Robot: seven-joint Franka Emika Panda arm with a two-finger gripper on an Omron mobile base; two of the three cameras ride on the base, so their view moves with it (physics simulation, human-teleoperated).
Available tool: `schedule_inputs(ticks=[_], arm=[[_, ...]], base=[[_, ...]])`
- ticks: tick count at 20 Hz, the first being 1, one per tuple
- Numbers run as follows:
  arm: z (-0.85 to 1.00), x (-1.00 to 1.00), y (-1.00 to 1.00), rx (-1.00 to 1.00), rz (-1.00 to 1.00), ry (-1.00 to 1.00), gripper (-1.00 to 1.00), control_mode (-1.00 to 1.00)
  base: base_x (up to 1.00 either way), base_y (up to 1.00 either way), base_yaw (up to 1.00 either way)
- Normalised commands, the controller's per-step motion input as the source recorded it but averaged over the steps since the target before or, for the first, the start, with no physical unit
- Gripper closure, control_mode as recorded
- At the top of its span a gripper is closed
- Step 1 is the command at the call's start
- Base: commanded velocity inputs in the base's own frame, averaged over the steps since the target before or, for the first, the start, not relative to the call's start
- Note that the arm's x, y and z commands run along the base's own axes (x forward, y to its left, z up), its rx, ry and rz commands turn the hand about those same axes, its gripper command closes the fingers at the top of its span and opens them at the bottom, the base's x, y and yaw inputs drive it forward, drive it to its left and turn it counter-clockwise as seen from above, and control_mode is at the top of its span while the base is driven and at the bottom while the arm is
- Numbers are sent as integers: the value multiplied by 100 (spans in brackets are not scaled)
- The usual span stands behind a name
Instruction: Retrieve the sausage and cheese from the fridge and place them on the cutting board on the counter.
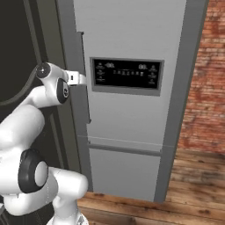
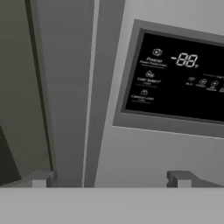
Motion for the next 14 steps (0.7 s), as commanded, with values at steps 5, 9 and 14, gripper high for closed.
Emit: schedule_inputs(ticks=[5,9,14], arm=[[0,63,6,0,0,0,-100,-100],[0,51,10,0,0,0,-100,-100],[-2,34,12,0,-1,-2,-100,-100]], base=[[0,0,0],[0,0,0],[0,0,0]])
